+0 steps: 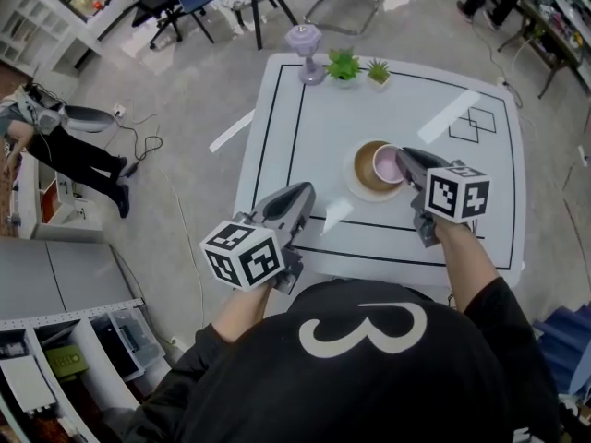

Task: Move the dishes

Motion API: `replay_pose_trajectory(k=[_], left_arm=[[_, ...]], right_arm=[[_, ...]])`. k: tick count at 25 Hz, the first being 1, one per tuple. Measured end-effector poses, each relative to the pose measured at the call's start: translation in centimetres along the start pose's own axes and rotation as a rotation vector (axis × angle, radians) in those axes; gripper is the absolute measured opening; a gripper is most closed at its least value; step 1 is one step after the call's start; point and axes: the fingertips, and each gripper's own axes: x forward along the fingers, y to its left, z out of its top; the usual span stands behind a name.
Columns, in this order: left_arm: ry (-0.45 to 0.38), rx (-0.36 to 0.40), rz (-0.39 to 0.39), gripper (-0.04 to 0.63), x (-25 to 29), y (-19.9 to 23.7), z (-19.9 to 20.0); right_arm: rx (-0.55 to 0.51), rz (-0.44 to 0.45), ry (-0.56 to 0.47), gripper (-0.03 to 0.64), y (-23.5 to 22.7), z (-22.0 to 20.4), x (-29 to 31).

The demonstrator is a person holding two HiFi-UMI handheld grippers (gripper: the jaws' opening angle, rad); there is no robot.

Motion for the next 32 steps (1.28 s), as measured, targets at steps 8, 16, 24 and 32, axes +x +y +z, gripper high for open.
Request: replay_pose_trajectory(k=[8,16,24,32], left_arm=[[0.005,0.002,-0.012,0.003,0.2,-0.1,0.1],[0.025,-0.016,0.003,0.003,-0.3,0.6,-1.3],[0.054,-0.028,0.012,0.003,-1.2,1.1,-2.8],[0.07,-0.009,-0.009,0.003,-1.1,1.5,-3.5]], right_arm=[[-0.04,0.094,-0.02,0.044,2.5,0.7,-3.3],[-0.076,0.252,0.033,0.044,6.5,-2.0,-4.7],[-0.108,0.283,0.097,0.046,8.2,-6.0,-4.6],[-0.154,0.23,0.126,0.048,7.9,-9.5,-3.8]])
